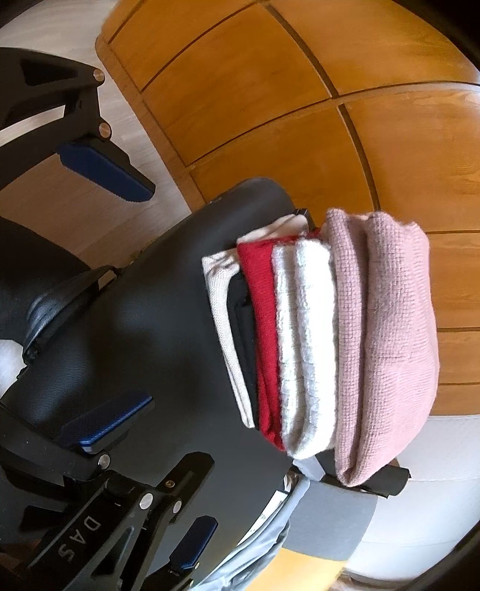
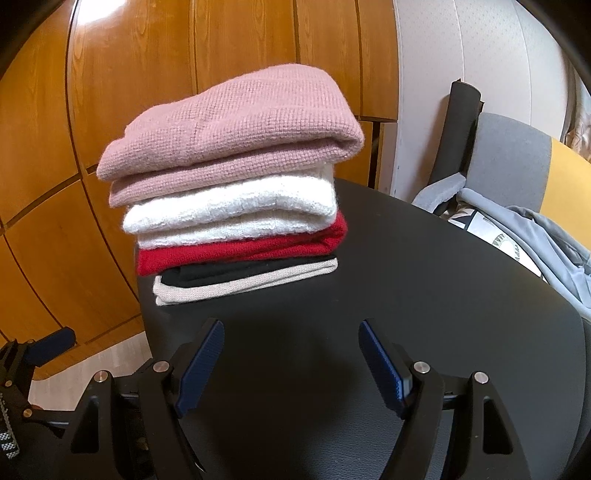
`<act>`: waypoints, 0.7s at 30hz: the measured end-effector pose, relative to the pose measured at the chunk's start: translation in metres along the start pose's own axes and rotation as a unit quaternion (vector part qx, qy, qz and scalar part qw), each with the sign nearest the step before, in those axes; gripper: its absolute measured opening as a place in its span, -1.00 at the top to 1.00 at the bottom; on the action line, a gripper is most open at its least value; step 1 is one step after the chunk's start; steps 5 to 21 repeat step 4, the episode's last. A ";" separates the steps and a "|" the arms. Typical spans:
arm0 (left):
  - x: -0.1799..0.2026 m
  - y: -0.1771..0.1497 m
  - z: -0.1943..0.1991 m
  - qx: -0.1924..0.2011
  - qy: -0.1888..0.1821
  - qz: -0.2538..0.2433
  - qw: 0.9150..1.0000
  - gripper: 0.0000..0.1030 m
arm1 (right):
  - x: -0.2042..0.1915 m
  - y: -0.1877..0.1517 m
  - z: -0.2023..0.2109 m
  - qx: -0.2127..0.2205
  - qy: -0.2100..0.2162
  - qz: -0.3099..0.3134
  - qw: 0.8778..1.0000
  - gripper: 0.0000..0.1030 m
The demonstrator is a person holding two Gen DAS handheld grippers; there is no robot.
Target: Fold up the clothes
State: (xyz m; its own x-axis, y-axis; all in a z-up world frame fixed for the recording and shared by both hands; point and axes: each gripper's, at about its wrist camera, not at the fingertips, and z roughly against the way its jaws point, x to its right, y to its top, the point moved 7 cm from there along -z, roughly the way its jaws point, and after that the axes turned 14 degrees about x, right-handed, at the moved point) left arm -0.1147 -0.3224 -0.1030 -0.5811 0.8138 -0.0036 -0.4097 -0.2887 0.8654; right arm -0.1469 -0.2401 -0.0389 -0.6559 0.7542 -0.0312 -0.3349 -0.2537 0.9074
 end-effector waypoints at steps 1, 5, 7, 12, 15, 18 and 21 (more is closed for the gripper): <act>0.000 0.000 0.001 0.005 0.000 -0.001 1.000 -0.84 | 0.001 0.000 0.000 0.000 0.000 -0.001 1.000 -0.50; 0.001 0.000 0.004 0.016 -0.002 -0.008 1.000 -0.81 | 0.003 0.000 0.001 0.000 0.000 -0.004 1.000 -0.50; 0.001 0.000 0.004 0.016 -0.002 -0.008 1.000 -0.81 | 0.003 0.000 0.001 0.000 0.000 -0.004 1.000 -0.50; 0.001 0.000 0.004 0.016 -0.002 -0.008 1.000 -0.81 | 0.003 0.000 0.001 0.000 0.000 -0.004 1.000 -0.50; 0.001 0.000 0.004 0.016 -0.002 -0.008 1.000 -0.81 | 0.003 0.000 0.001 0.000 0.000 -0.004 1.000 -0.50; 0.001 0.000 0.004 0.016 -0.002 -0.008 1.000 -0.81 | 0.003 0.000 0.001 0.000 0.000 -0.004 1.000 -0.50; 0.001 0.000 0.004 0.016 -0.002 -0.008 1.000 -0.81 | 0.003 0.000 0.001 0.000 0.000 -0.004 1.000 -0.50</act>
